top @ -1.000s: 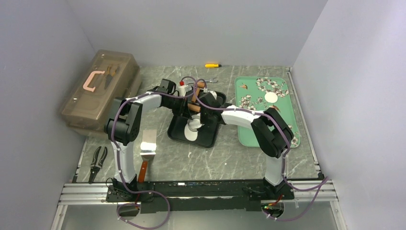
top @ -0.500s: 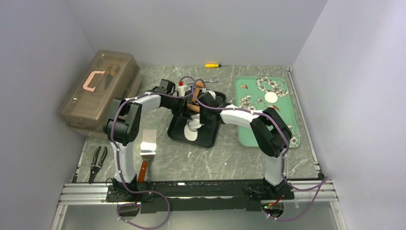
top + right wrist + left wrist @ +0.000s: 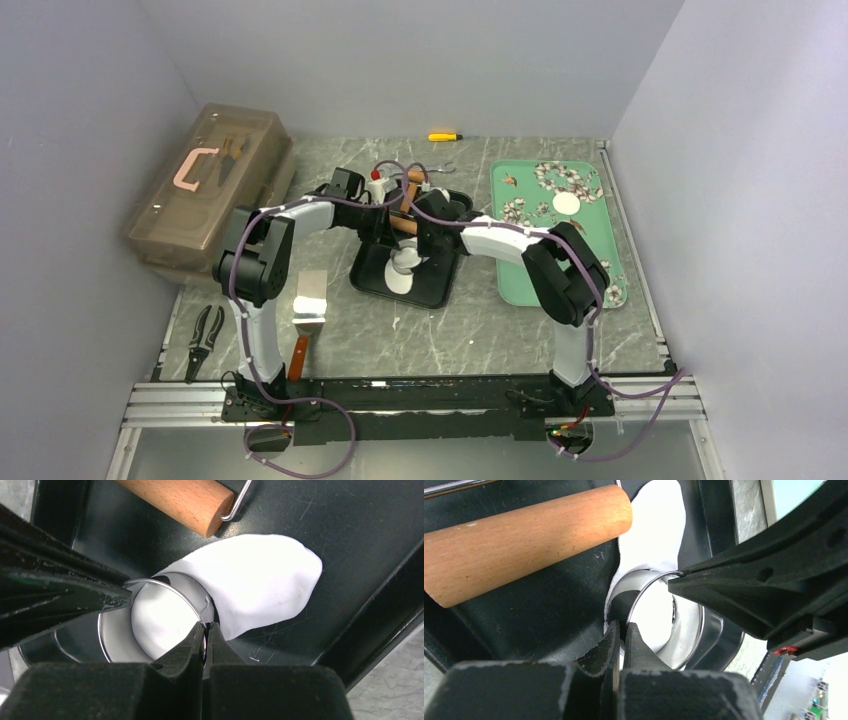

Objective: Roll out the dumpling wrappers from the dough

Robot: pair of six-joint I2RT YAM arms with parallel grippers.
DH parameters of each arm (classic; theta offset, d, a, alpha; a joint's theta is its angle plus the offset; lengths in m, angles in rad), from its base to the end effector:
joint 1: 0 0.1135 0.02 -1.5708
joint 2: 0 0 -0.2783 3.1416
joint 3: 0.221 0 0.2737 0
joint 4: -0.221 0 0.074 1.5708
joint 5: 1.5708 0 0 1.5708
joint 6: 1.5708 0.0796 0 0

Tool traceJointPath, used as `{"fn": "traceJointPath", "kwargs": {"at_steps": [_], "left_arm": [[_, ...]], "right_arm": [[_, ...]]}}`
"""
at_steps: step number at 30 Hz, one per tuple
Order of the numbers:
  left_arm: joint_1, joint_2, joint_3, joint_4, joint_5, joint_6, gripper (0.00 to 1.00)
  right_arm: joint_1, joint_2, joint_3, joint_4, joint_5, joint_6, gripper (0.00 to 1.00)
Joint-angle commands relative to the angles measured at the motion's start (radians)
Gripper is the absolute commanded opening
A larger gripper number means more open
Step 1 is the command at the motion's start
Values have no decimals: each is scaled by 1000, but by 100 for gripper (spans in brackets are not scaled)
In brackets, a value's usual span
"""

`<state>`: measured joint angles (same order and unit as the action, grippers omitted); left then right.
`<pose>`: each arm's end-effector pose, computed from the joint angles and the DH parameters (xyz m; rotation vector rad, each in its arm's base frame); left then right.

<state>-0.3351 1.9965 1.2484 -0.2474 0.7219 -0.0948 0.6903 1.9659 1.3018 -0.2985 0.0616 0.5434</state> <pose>0.4022 -0.1958 0.1171 0.5827 2.4733 -1.0907 0.3594 0.2904 0.1271 -0.1645 2.5766 0.4038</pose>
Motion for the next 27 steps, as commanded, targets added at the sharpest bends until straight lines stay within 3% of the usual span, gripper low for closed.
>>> {"fn": "traceJointPath", "kwargs": {"at_steps": [1,4,11,14,19,27], "left_arm": [[-15,134,23,-202,-82,17,0],[-9,122,24,-204,-112,27,0],[-32,56,-157,-178,-89,31,0],[-37,105,-115,-195,-68,26,0],[-15,122,-6,-185,-115,20,0],[-30,86,-128,-160,-107,23,0]], "right_arm": [[36,25,-184,-2,-13,59,0],[38,24,-204,31,-55,66,0],[-43,136,31,-30,41,-27,0],[-22,108,-19,-65,80,-30,0],[52,31,-195,-13,2,50,0],[-2,99,-15,-35,61,-11,0]]}}
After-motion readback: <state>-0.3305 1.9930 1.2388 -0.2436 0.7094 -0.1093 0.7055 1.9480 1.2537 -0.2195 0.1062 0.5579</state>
